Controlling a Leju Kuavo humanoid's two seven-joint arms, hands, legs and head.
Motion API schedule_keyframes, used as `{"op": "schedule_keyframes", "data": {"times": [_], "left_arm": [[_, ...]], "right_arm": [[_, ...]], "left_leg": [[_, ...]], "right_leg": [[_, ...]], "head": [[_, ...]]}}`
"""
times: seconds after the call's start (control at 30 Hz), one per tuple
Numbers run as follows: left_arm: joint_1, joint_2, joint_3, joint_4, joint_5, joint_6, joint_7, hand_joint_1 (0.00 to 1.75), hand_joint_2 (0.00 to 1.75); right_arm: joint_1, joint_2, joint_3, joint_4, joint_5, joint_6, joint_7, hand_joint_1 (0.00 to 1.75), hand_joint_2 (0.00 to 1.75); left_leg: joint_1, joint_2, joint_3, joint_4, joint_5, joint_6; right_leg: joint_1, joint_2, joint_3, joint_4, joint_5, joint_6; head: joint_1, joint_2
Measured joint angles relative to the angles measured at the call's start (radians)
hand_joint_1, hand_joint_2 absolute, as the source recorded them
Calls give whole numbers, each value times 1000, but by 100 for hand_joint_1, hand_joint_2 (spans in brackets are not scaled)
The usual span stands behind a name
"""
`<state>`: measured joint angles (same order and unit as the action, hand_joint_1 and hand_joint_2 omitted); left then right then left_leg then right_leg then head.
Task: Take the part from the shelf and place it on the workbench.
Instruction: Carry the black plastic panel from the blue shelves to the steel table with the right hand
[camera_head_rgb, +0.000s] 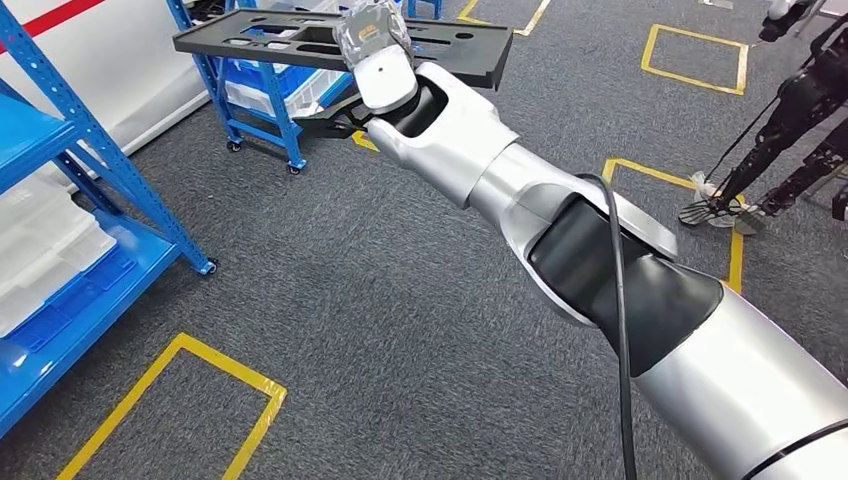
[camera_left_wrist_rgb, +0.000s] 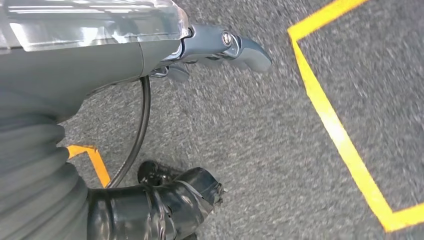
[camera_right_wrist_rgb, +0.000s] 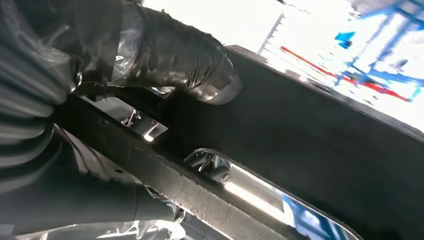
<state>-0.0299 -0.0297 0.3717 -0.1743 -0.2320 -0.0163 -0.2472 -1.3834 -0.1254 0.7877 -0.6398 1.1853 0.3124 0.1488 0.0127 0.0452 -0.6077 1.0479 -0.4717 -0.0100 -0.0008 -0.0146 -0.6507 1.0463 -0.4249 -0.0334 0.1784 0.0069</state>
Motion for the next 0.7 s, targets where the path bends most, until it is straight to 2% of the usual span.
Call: {"op": "schedule_keyframes", "data": {"times": [0.03, 0.1, 0.13, 0.17, 0.2, 0.23, 0.27, 0.3, 0.33, 0.37, 0.4, 0.43, 0.47, 0.53, 0.6, 0.67, 0.7], "left_arm": [[0, 0, 0, 0, -1, -1, -1, 0, 175], [1, 0, 0, 0, -2, -2, -2, 0, 175], [1, 1, 0, 0, -2, -2, -2, 0, 175], [0, 1, 1, 0, -3, -3, -2, 0, 175], [0, 1, 1, 0, -3, -4, -3, 0, 175], [0, 1, 1, 0, -5, -4, -3, 0, 175], [0, 2, 1, 0, -6, -4, -4, 0, 175], [0, 3, 1, 0, -8, -4, -4, 0, 175], [1, 4, 1, 0, -9, -4, -5, 0, 175], [1, 5, 1, 0, -10, -4, -5, 0, 175], [1, 6, 1, 0, -10, -4, -5, 0, 175], [-1, 6, 2, 0, -10, -4, -5, 0, 175], [-2, 6, 3, 0, -10, -4, -5, 0, 175], [-3, 6, 5, 0, -10, -4, -5, 0, 175], [-3, 5, 6, 0, -10, -4, -5, 0, 175], [-3, 6, 7, 0, -10, -4, -5, 0, 175], [-2, 6, 8, 0, -10, -4, -5, 0, 175]], "right_arm": [[-1, 2, -2, 0, 0, 0, 1, 175, 175], [0, 6, -3, 0, -1, -1, 1, 175, 175], [1, 8, -3, 0, -1, -2, 0, 175, 175], [2, 10, -3, 1, -1, -2, -1, 175, 175], [3, 10, -3, 2, -1, -3, -2, 175, 175], [3, 11, -3, 2, -1, -3, -2, 175, 175], [2, 12, -4, 2, -1, -4, -2, 175, 175], [1, 13, -4, 2, 0, -5, -2, 175, 175], [0, 15, -4, 3, 1, -6, -3, 175, 175], [0, 17, -4, 4, 2, -7, -3, 175, 175], [0, 18, -5, 6, 2, -7, -4, 175, 175], [1, 19, -5, 7, 2, -7, -5, 175, 175], [2, 18, -6, 8, 2, -8, -6, 175, 175], [3, 16, -8, 9, 2, -8, -6, 175, 175], [3, 15, -9, 9, 2, -8, -6, 175, 175], [2, 16, -10, 12, 2, -9, -7, 175, 175], [3, 17, -11, 13, 2, -9, -8, 175, 175]], "left_leg": [[2, -11, -15, 37, -26, -4], [3, -32, -67, 158, -89, -9], [3, -36, -93, 216, -110, -10], [3, -37, -108, 247, -112, -10], [3, -39, -107, 242, -96, -9], [3, -43, -89, 198, -64, -6], [4, -56, -60, 130, -26, -2], [5, -80, -31, 68, 1, 2], [6, -101, -8, 18, 18, 6], [5, -117, 3, -9, 21, 8], [4, -121, 7, -17, 18, 9], [4, -110, 10, -25, 20, 11], [5, -98, 13, -32, 23, 14], [10, -80, 20, -46, 31, 20], [11, -75, 23, -50, 34, 22], [8, -47, 25, -51, 32, 28], [6, -28, 26, -49, 30, 31]], "right_leg": [[-2, 9, 1, -5, 4, -6], [-3, 28, 1, -7, 7, -11], [-2, 39, 1, -6, 7, -11], [-1, 50, 1, -5, 7, -11], [-1, 61, 1, -4, 7, -11], [0, 73, 2, -2, 6, -10], [-1, 83, 2, 0, 6, -10], [-1, 93, -1, 2, 6, -8], [-3, 103, -5, 4, 7, -4], [-6, 113, -10, 4, 10, 1], [-9, 124, -15, 3, 14, 8], [-11, 136, -18, -1, 18, 16], [-11, 138, -20, -2, 19, 22], [-8, 134, -23, 0, 16, 29], [-6, 122, -26, 5, 12, 30], [-8, 69, -84, 129, -44, 36], [-10, 43, -107, 182, -61, 39]], "head": [[0, 0], [0, 0], [0, 0], [0, 0], [0, 0], [0, 0], [0, 0], [0, 0], [0, 0], [0, 0], [0, 0], [0, 0], [0, 0], [0, 0], [0, 0], [0, 0], [1, 0]]}}
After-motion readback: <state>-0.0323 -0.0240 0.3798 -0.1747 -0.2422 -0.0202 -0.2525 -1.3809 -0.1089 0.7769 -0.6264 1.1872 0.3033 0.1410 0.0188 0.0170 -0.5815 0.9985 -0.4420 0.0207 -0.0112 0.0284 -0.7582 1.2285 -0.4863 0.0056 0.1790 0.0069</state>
